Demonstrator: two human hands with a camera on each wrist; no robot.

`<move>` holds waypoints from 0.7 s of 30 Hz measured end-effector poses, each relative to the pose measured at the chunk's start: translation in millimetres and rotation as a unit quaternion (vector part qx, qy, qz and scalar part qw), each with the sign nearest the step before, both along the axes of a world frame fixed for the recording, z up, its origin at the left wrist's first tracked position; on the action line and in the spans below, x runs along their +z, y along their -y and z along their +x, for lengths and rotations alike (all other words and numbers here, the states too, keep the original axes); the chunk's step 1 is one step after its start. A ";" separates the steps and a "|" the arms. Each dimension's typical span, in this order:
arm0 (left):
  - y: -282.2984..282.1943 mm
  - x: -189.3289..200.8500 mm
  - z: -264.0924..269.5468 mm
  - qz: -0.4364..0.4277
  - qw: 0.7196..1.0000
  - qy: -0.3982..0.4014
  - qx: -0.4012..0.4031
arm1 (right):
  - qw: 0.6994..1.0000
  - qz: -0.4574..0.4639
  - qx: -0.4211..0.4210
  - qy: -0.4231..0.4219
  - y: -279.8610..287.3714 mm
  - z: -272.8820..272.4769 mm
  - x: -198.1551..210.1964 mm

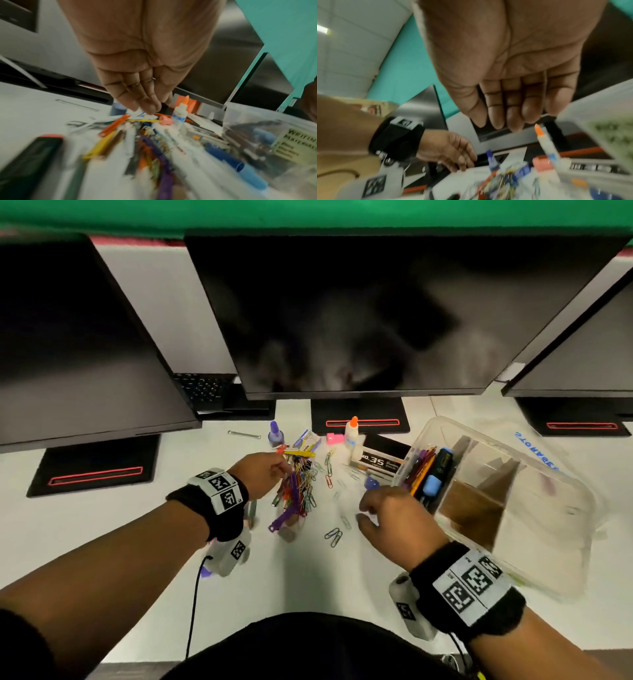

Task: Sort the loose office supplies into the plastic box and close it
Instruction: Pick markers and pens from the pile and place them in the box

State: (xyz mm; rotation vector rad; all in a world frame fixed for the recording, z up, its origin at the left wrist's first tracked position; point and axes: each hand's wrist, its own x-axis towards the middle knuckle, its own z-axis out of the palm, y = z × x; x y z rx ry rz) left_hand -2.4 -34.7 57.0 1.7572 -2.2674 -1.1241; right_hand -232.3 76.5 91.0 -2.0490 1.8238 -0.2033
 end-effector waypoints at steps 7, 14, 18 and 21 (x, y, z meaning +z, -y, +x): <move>-13.0 -30.2 44.5 0.049 0.994 0.085 -0.051 | 0.986 0.114 0.125 -0.012 15.1 59.1 -69.4; -21.5 -48.3 44.0 0.062 0.986 0.112 -0.102 | 0.972 0.108 0.191 -0.084 39.5 89.0 -87.5; -21.2 -53.8 37.6 0.022 0.985 0.100 -0.136 | 0.973 0.137 0.149 -0.112 42.8 85.6 -88.1; -19.4 -56.1 32.1 -0.011 0.983 0.104 -0.148 | 0.978 0.153 0.067 -0.124 43.4 75.0 -84.7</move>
